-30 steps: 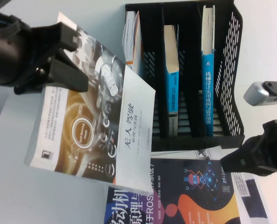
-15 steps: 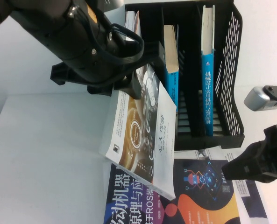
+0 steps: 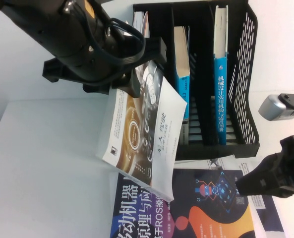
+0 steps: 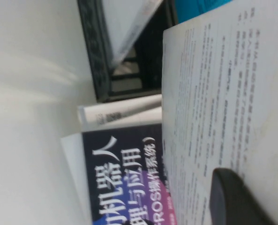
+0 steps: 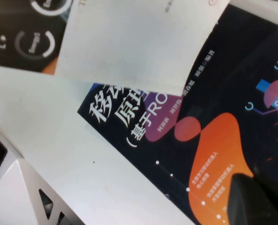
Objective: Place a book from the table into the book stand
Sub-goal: Place the book on the book shelf
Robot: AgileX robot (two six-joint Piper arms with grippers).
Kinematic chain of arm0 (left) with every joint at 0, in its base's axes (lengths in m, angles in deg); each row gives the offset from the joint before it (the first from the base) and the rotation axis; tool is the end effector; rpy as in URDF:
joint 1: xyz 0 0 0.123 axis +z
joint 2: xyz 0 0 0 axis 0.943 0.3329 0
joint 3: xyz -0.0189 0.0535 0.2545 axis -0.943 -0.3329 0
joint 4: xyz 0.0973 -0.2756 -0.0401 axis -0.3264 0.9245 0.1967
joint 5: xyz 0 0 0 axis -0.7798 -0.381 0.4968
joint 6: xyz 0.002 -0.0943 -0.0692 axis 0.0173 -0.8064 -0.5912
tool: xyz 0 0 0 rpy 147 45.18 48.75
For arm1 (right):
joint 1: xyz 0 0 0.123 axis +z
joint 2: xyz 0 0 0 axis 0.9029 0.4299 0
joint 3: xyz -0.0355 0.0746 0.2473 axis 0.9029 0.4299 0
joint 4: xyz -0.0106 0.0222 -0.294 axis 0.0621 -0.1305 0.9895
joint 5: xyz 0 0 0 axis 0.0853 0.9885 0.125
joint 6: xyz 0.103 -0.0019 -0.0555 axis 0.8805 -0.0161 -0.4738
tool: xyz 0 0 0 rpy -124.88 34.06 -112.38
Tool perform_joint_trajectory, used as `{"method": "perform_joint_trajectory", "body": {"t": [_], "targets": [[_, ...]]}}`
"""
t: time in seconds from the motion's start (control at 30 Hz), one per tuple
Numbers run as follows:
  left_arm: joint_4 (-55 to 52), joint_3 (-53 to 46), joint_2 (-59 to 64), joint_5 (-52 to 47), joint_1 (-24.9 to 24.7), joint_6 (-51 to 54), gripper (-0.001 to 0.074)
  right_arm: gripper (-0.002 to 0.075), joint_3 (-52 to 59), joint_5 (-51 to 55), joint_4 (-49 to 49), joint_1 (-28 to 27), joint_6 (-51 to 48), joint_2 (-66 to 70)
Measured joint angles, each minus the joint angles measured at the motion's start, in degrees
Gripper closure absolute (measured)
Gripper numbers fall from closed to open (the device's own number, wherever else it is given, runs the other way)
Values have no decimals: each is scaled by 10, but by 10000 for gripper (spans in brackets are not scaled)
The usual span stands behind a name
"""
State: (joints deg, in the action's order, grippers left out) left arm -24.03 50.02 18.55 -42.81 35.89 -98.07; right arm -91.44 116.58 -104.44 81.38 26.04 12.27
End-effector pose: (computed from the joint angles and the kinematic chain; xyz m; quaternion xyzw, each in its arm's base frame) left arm 0.2958 -0.2197 0.4085 0.0265 0.9451 -0.2222 0.2380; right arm 0.2729 0.1492 0.2175 -0.2137 0.9049 0.3061 0.2042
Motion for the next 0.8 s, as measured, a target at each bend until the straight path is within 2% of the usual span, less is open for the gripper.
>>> {"method": "perform_joint_trajectory", "body": {"t": [0.27, 0.8], "targets": [[-44, 16, -8, 0, 0, -1, 634, 729, 0, 5, 0, 0, 6, 0], [-4, 20, -54, 0, 0, 18, 634, 729, 0, 5, 1, 0, 8, 0]]}}
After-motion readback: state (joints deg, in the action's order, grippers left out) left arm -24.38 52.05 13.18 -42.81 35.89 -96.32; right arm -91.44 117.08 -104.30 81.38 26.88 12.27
